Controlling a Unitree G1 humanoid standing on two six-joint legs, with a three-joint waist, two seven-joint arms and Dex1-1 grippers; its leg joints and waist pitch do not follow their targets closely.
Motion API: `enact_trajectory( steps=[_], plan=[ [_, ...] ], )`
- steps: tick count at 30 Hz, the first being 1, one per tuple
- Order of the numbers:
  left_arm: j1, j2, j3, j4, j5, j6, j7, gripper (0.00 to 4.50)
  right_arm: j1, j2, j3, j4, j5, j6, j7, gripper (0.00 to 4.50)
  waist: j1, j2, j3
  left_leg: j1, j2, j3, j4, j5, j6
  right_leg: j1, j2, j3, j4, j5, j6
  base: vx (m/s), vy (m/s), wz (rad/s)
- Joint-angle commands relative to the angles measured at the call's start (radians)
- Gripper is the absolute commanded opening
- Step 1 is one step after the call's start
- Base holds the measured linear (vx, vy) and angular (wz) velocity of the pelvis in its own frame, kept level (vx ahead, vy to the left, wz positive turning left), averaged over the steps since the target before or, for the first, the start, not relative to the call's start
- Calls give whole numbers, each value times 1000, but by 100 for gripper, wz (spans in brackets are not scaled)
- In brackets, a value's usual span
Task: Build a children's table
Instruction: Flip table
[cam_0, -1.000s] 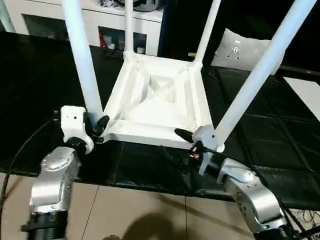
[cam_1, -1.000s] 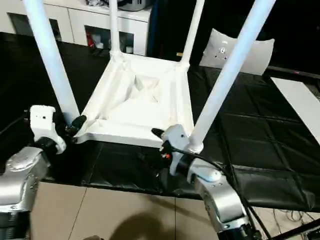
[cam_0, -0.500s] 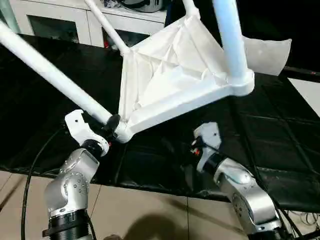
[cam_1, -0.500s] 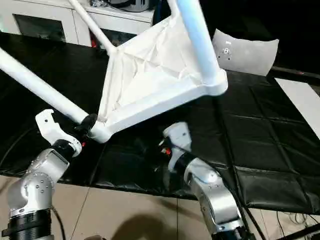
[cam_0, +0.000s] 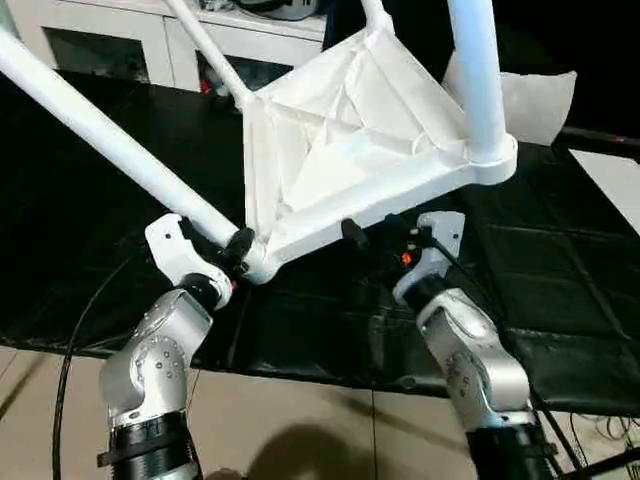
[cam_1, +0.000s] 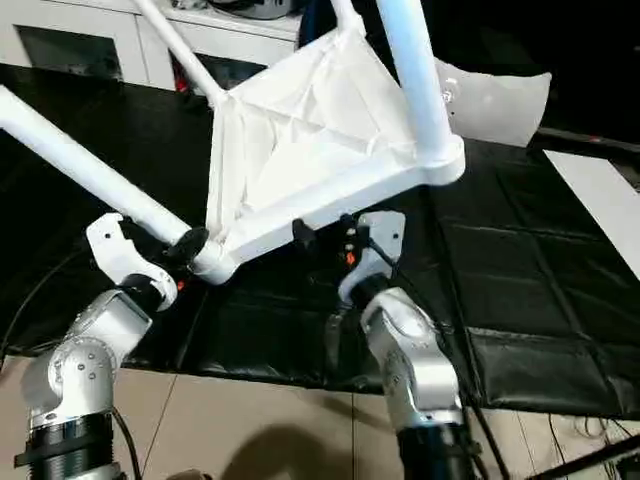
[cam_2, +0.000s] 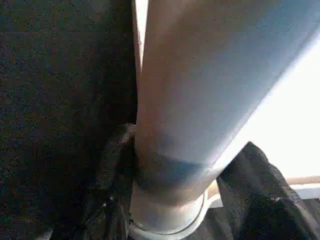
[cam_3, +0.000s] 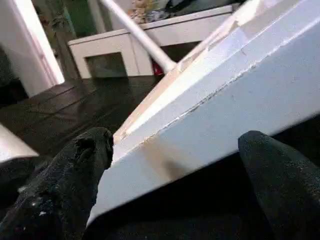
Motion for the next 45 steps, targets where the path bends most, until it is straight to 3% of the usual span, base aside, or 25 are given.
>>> enact_trajectory(
  steps=[1,5,10,12,14,15,16,17,18,19,22,26,27,29,31,35,41,45],
  plan=[
    [-7,-49,-25,23,-75,36,-10,203,-11,5,-16,22,18,15,-24,450,-9,3,-37,37,41,-17,-63,-196,-13,-3,-83,33,-81,40,-79,0,0,0],
    [-13,-63,-30,24,-77,41,-8,203,-42,46,-57,54,42,16,-90,450,-10,7,-33,41,42,-16,-67,-241,-31,-12,-83,35,-86,-13,-77,0,0,0],
    [-13,-64,-44,30,-70,47,-15,203,-82,74,-85,98,62,11,-111,450,-6,11,-36,37,42,-16,-64,-186,-25,-9,-82,32,-75,103,-66,0,0,0],
    [-9,-56,-66,28,-49,42,-23,203,-102,97,-111,104,80,-4,-135,450,-6,6,-35,36,41,-14,-65,-200,-24,-8,-84,32,-78,91,-61,0,0,0],
    [-9,-56,-69,28,-45,40,-24,203,-106,102,-117,105,86,-8,-139,450,-4,10,-36,37,43,-15,-66,-210,-30,-9,-86,33,-79,73,-58,0,0,0],
    [-9,-56,-74,23,-48,49,-30,203,-131,126,-155,127,132,-23,-151,450,-5,13,-36,37,43,-15,-68,-218,-36,-9,-86,33,-79,64,-53,0,0,0],
    [-9,-56,-74,23,-48,49,-30,203,-131,126,-155,127,132,-23,-151,450,-6,13,-36,38,43,-15,-68,-222,-36,-11,-86,33,-79,62,-55,0,0,0],
    [-9,-55,-78,22,-48,53,-34,203,-147,136,-174,143,153,-33,-158,450,-3,21,-38,40,44,-17,-68,-222,-40,-10,-88,33,-78,64,-54,0,0,0],
    [-9,-55,-90,26,-46,56,-40,203,-195,159,-217,190,205,-43,-167,450,-6,21,-38,40,44,-16,-68,-230,-46,-11,-86,33,-78,65,-56,0,0,0],
    [-9,-56,-91,27,-45,56,-41,203,-201,162,-222,196,211,-44,-167,450,-5,18,-42,38,42,-14,-65,-218,-46,-8,-86,33,-76,84,-60,0,0,0],
    [-11,-62,-114,39,-38,51,-50,203,-304,199,-286,307,294,-47,-167,450,-1,18,-46,35,40,-11,-59,-161,-25,-4,-84,31,-68,176,-64,0,0,0],
    [-14,-66,-119,44,-35,47,-49,203,-352,209,-292,365,309,-44,-151,450,0,20,-53,34,40,-9,-49,-93,2,-4,-81,27,-58,272,-74,0,0,0],
    [-15,-66,-125,44,-34,47,-52,203,-387,222,-307,403,342,-49,-128,450,2,15,-54,33,40,-8,-48,-94,11,-3,-82,26,-57,279,-76,0,0,0],
    [-15,-66,-131,44,-33,48,-54,203,-408,230,-318,428,369,-53,-116,420,2,18,-55,31,42,-9,-49,-97,14,-4,-84,23,-56,258,-83,0,0,0],
    [-12,-61,-153,44,-24,49,-65,203,-448,238,-339,487,409,-58,-100,413,-1,13,-54,30,42,-9,-51,-114,14,-4,-85,22,-58,225,-88,0,0,0],
    [-8,-60,-171,41,-18,48,-71,203,-476,249,-379,522,461,-70,-114,371,-2,13,-52,31,42,-8,-55,-144,13,-9,-90,22,-64,153,-89,0,0,0],
    [-1,-60,-177,38,-20,44,-70,203,-480,241,-375,543,479,-91,-95,322,-4,14,-54,28,40,-6,-56,-159,5,-10,-93,23,-68,120,-91,0,0,0],
    [0,-57,-185,45,-19,44,-76,203,-478,240,-369,553,488,-99,-76,283,-3,15,-58,26,39,-5,-53,-139,9,-9,-92,23,-65,150,-92,0,0,0]
  ],
)
